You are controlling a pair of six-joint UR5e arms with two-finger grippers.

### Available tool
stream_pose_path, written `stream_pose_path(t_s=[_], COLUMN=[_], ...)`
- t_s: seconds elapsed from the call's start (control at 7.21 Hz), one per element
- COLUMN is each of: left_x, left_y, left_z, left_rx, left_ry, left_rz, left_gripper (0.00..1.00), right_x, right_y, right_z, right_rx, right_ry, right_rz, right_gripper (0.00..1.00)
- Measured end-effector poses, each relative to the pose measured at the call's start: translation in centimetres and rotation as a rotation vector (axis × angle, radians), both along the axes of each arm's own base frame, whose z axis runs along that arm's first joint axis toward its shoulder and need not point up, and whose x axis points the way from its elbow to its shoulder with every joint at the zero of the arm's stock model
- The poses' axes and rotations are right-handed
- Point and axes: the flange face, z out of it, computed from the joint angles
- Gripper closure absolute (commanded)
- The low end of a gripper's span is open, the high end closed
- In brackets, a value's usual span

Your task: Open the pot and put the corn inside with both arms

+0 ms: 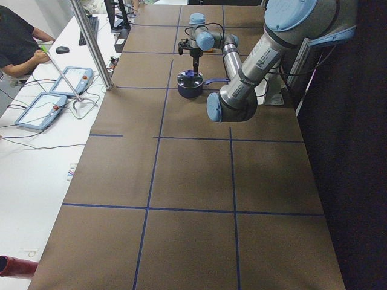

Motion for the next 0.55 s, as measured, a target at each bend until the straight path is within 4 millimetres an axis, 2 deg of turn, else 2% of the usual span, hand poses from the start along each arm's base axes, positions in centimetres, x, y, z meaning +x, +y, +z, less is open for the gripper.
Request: stream_pose_path(t_s=[0.42,0.55], left_x=[1.7,2.1], left_y=[-1.1,-1.4], left_z=[0.8,1.2], left_rx=[0.003,0.013], left_ry=[-0.019,-0.024], left_rz=[-0.005,-0.014], left_gripper=[0.00,0.04], right_x=[-0.2,-0.2], right_y=[0.0,0.0], right_z=[0.0,0.0], right_rx=[-0.003,-0.004], right_ry=[-0.014,-0.014], right_rz=[-0.002,-0.002], right_gripper=[0.00,0.00])
